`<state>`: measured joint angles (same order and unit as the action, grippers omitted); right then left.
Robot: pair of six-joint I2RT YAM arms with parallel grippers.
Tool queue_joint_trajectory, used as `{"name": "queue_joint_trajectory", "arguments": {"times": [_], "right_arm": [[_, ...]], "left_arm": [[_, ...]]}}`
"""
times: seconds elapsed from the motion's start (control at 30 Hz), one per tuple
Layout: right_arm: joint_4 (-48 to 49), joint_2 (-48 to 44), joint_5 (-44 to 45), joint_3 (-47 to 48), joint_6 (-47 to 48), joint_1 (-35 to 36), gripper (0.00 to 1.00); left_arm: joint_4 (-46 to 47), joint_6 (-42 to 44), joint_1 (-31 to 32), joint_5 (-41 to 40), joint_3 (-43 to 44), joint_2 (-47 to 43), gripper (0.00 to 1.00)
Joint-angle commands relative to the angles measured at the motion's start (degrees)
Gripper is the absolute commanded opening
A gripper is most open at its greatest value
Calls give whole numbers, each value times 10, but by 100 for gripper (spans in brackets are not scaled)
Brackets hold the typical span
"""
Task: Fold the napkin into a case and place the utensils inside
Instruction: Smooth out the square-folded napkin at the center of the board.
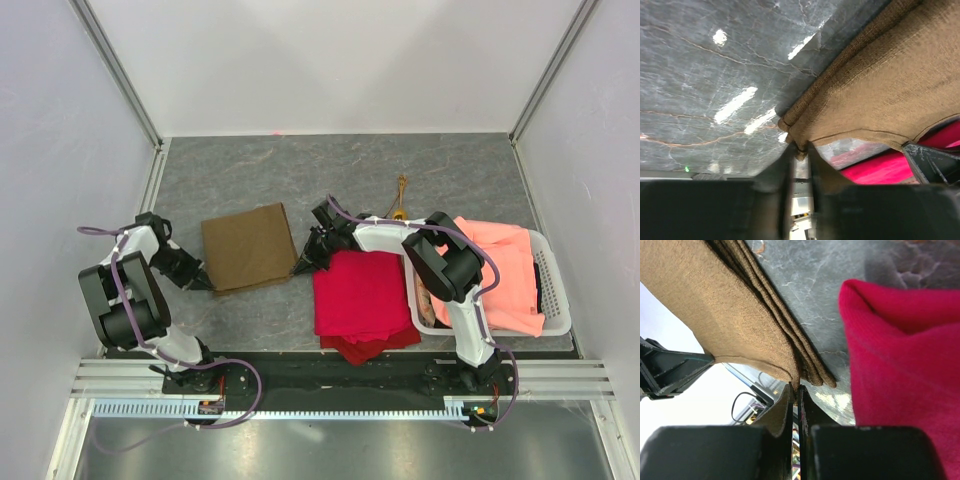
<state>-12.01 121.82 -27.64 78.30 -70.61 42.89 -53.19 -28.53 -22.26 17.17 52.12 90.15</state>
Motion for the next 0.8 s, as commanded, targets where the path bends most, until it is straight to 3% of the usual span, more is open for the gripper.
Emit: {"name": "queue_joint_trajectory", "arguments": {"times": [0.0,0.2,0.4,0.63,0.77], "right_arm": [[-15,-20,-15,44,34,-4,0],[-64,-22,-3,140,140,-22,0],[-82,5,-12,242,199,-48,0],[-128,64,-29,452,231,-69,0],[-132,66,-36,441,232,-69,0]], "left_arm": [[5,1,-1,17,33,-10,10],[3,-11,-1,61,68,-37,3],[26,-32,-1,117,125,-49,2],[50,-64,-1,146,277,-27,2],[50,-66,0,149,266,-22,2]]}}
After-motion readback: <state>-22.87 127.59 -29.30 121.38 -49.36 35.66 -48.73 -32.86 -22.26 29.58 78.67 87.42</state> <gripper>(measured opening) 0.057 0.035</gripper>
